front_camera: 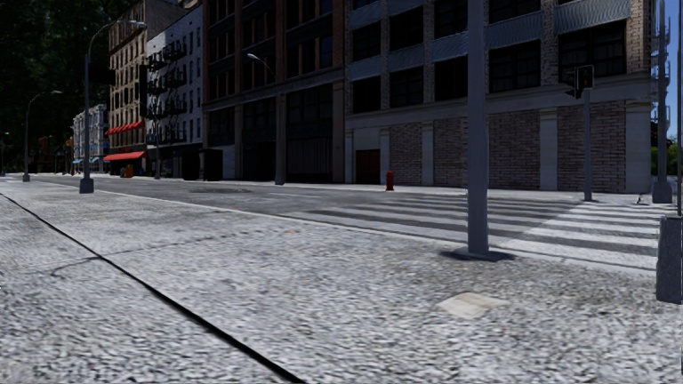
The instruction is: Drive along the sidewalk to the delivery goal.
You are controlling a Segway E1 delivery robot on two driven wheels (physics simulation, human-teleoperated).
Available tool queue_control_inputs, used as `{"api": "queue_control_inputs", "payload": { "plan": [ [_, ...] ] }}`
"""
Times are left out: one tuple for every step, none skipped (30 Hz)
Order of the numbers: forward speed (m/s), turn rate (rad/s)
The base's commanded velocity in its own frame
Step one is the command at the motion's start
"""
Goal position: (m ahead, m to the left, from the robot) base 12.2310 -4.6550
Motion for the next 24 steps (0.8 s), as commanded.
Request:
{"api": "queue_control_inputs", "payload": {
  "plan": [
    [1.91,0.54],
    [1.91,0.54],
    [1.91,0.54],
    [1.91,0.54],
    [1.91,0.54],
    [1.91,0.54],
    [1.91,0.53],
    [1.91,0.49],
    [1.91,0.32],
    [1.91,0.16],
    [1.91,0.07],
    [1.91,0.03],
    [1.91,0.03],
    [1.91,0.02],
    [1.91,0.02],
    [1.91,0.02],
    [1.91,0.02],
    [1.91,0.02],
    [1.91,0.02],
    [1.91,0.02],
    [1.91,0.02],
    [1.91,0.01],
    [1.9,0.01],
    [1.9,0.01]
  ]
}}
